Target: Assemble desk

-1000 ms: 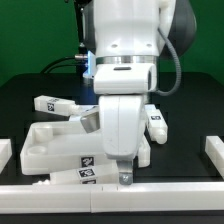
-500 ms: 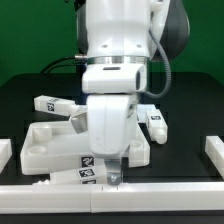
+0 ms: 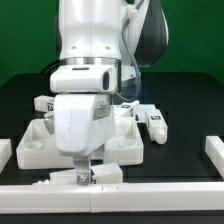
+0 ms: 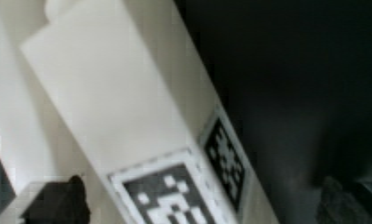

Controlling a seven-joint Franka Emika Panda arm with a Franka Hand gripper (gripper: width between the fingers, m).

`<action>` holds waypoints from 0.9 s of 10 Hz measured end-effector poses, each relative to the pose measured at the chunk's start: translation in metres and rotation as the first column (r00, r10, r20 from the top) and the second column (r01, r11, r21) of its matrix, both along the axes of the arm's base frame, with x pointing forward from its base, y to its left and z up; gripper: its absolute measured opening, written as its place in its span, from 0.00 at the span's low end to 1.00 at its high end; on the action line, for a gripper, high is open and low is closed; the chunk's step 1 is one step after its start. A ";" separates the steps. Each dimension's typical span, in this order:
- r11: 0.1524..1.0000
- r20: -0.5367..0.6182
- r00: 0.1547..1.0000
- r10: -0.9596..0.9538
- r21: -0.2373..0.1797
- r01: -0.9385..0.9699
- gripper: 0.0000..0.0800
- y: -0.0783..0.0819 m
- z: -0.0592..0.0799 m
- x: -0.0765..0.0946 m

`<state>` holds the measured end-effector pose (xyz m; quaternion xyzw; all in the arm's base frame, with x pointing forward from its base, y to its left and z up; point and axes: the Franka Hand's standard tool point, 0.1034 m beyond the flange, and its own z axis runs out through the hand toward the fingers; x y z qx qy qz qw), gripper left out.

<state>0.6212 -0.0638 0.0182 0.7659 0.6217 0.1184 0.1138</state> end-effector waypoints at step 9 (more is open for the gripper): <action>0.999 0.004 0.999 -0.042 0.016 0.042 0.37 0.003 0.005 0.004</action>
Offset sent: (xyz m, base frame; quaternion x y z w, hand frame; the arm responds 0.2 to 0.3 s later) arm 0.0000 0.0000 0.0000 0.0000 0.0000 0.0000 1.0000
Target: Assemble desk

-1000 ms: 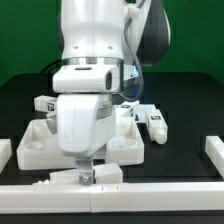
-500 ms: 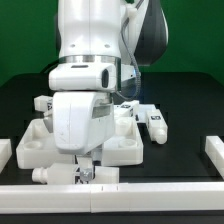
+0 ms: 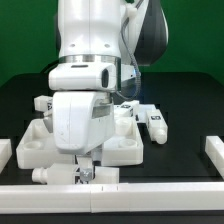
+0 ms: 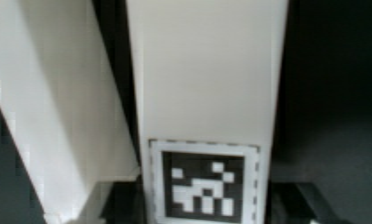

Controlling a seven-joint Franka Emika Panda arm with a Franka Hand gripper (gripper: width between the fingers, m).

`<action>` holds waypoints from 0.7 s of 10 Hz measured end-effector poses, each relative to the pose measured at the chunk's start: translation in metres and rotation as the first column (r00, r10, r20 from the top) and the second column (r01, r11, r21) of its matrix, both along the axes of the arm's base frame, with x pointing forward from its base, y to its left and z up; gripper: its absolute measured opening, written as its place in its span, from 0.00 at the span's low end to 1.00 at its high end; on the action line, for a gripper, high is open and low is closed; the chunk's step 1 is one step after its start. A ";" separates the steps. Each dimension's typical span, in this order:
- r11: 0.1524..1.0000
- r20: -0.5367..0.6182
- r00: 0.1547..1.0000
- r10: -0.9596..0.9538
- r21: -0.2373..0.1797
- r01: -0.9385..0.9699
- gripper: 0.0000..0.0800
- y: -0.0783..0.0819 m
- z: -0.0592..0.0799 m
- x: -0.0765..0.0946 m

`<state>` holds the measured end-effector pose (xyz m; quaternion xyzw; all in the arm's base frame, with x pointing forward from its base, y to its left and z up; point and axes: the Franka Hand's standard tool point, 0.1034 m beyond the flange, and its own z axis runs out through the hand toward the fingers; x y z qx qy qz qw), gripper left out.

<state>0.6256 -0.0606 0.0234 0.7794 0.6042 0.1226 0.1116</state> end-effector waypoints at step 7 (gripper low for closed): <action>0.981 0.012 0.985 -0.172 0.092 0.171 0.36 0.078 0.057 0.004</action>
Offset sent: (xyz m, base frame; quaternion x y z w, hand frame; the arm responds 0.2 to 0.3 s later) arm -0.0187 0.0516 0.0598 -0.0284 -0.0383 0.1161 0.9921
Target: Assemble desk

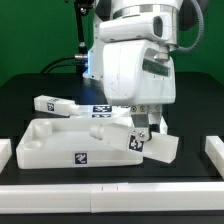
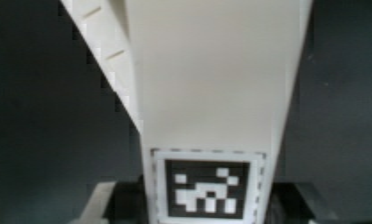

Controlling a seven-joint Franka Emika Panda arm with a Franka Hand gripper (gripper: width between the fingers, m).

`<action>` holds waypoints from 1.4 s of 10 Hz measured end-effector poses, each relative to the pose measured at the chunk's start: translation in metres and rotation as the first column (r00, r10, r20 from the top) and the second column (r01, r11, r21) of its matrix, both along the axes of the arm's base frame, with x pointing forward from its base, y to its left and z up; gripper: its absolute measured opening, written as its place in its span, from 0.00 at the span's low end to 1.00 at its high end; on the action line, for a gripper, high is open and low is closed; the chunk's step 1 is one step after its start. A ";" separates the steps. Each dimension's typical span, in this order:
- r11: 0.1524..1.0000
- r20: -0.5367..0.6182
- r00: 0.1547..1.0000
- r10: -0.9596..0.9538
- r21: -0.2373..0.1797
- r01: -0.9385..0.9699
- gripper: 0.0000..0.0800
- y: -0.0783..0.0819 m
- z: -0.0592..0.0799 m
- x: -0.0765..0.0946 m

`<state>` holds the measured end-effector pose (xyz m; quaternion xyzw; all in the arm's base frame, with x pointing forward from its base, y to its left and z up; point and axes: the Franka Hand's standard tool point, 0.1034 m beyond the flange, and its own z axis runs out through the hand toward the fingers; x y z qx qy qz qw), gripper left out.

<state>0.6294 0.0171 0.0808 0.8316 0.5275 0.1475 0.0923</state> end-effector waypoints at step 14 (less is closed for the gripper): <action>0.675 -0.191 0.723 -0.664 0.262 0.689 0.36 0.084 0.028 -0.091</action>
Offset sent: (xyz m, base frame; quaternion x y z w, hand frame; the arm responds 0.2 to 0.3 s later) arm -0.0545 0.0178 0.0266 0.0235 -0.0374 0.2986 0.9534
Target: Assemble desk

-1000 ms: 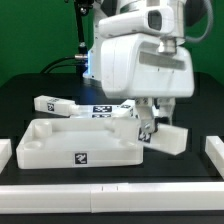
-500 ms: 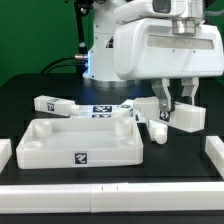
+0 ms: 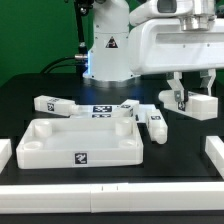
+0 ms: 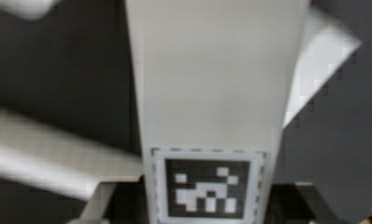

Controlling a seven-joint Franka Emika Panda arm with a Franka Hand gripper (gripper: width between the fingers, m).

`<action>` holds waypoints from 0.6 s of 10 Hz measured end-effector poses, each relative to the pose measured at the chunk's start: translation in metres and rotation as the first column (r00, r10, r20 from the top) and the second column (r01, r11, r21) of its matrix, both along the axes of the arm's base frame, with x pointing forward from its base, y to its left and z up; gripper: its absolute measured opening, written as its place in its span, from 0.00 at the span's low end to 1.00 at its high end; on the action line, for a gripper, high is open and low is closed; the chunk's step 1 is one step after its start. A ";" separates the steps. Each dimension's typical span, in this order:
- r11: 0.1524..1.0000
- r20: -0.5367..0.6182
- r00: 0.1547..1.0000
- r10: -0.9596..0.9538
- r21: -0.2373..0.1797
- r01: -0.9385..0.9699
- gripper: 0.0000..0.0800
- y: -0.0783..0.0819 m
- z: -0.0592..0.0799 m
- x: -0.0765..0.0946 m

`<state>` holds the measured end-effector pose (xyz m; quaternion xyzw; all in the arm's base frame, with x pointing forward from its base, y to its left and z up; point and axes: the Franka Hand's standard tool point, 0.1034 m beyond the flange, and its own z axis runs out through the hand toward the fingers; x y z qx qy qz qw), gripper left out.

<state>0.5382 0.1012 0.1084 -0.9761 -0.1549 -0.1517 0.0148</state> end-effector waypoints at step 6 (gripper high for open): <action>0.987 0.008 0.989 -0.148 0.067 0.147 0.36 0.019 -0.003 -0.023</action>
Offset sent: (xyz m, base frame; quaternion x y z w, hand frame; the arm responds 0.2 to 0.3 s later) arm 0.0000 0.0000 0.0000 0.0000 0.0000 0.0000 1.0000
